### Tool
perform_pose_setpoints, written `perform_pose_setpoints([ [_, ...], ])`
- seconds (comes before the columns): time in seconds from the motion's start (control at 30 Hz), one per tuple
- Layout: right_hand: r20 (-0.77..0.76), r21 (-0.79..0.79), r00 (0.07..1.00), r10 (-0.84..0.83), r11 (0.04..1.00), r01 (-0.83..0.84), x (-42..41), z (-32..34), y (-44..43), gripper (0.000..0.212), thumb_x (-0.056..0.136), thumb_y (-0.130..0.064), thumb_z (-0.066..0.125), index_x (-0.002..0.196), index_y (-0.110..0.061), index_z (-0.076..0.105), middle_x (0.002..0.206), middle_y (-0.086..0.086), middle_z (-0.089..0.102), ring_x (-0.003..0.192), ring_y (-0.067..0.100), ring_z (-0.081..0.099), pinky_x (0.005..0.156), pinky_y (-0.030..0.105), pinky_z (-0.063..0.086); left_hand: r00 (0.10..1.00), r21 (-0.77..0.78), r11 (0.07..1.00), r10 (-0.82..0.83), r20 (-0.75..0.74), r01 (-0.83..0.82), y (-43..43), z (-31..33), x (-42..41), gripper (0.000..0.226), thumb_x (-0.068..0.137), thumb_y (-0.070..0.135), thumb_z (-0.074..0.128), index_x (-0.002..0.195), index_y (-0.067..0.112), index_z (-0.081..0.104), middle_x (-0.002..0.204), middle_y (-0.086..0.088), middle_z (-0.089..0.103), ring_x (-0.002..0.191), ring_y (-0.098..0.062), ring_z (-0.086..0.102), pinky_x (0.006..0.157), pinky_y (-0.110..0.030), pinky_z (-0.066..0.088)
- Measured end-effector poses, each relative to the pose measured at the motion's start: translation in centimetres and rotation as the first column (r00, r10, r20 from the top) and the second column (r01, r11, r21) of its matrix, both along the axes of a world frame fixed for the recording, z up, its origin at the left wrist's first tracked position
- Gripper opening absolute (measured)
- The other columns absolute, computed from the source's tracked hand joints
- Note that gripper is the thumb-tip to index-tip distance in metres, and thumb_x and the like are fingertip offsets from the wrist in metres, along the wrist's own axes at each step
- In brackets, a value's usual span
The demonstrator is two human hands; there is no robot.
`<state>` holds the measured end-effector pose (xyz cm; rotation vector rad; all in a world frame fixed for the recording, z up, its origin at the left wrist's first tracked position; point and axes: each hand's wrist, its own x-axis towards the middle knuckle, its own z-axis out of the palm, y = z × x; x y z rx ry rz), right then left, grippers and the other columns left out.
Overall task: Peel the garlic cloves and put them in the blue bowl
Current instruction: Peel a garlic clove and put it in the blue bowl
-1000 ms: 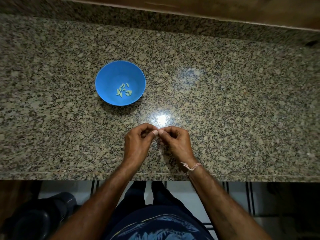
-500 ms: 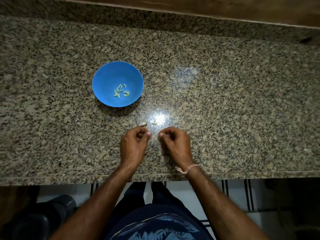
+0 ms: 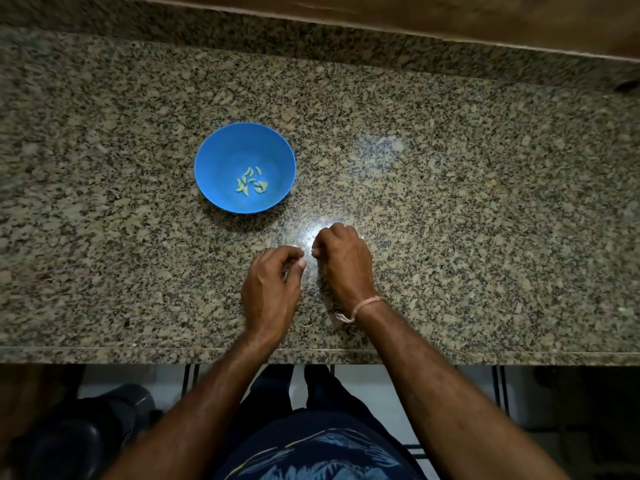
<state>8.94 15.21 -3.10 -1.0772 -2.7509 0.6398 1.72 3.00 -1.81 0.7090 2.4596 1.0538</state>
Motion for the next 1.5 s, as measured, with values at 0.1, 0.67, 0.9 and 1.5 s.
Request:
perform_pose_setpoints([
  [0.1, -0.216, -0.395, 0.966, -0.142, 0.918, 0.047, 1.0, 0.5, -0.2, 0.011, 0.097, -0.012, 0.067, 0.088, -0.018, 0.066, 0.082, -0.007, 0.068, 0.077, 0.012, 0.064, 0.065, 0.028, 0.051, 0.980, 0.071, 0.996, 0.046, 0.196, -0.060, 0.5, 0.5, -0.3, 0.015, 0.097, 0.030, 0.071, 0.112, 0.029, 0.073, 0.100, 0.014, 0.074, 0.088, -0.003, 0.067, 0.076, -0.033, 0.060],
  [0.67, -0.383, -0.738, 0.834, -0.396, 0.675, -0.018, 3.3, 2.1, -1.2, 0.007, 0.092, -0.014, 0.078, 0.097, -0.009, 0.078, 0.091, 0.000, 0.078, 0.088, 0.016, 0.075, 0.082, 0.031, 0.061, 0.856, 0.111, 0.973, 0.118, 0.504, -0.200, 1.3, 1.3, 0.4, 0.023, 0.101, 0.029, 0.067, 0.092, 0.013, 0.080, 0.083, 0.010, 0.078, 0.083, 0.002, 0.073, 0.078, -0.022, 0.055],
  [0.9, -0.308, -0.784, 0.830, -0.465, 0.618, 0.055, 3.7, 1.0, -0.5, 0.010, 0.091, -0.011, 0.078, 0.100, -0.006, 0.079, 0.098, 0.002, 0.080, 0.095, 0.014, 0.076, 0.086, 0.028, 0.061, 0.992, 0.047, 0.996, 0.067, 0.110, -0.072, -0.2, 0.5, 0.4, 0.029, 0.094, 0.024, 0.075, 0.121, 0.030, 0.070, 0.114, 0.014, 0.067, 0.096, -0.008, 0.064, 0.076, -0.030, 0.054],
  [1.5, -0.185, -0.333, 0.971, -0.149, 0.939, 0.081, 5.4, 0.0, -2.2, 0.035, 0.095, 0.001, 0.066, 0.129, -0.008, 0.067, 0.115, -0.003, 0.058, 0.101, 0.009, 0.058, 0.094, 0.018, 0.054, 0.990, -0.027, 0.991, -0.130, -0.059, 0.129, -4.4, -1.2, 0.1, 0.037, 0.089, 0.017, 0.080, 0.122, 0.015, 0.064, 0.120, 0.000, 0.056, 0.101, -0.012, 0.057, 0.073, -0.011, 0.043],
])
